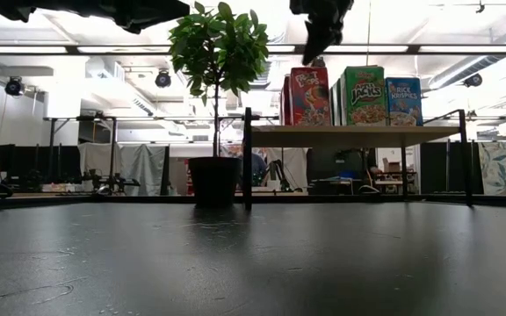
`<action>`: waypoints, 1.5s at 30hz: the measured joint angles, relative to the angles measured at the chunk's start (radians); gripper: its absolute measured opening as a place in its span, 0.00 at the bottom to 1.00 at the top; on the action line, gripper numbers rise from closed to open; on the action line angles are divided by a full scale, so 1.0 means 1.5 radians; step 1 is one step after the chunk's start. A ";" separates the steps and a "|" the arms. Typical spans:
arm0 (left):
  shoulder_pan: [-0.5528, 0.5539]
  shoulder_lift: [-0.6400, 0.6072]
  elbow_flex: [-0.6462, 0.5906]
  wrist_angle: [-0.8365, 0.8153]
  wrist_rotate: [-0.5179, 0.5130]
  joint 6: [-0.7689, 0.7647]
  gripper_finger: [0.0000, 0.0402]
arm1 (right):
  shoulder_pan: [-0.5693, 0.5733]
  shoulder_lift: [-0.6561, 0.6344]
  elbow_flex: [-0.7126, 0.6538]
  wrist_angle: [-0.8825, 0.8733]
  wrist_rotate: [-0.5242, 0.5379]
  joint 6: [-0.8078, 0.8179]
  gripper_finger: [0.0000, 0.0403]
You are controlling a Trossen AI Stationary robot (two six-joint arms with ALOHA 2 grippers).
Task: Stack cereal on shelf
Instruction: Put the red cereal box on the shelf
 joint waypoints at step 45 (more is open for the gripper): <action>0.000 0.000 0.000 -0.003 0.000 0.004 0.10 | 0.011 -0.018 0.003 -0.115 0.098 0.062 0.02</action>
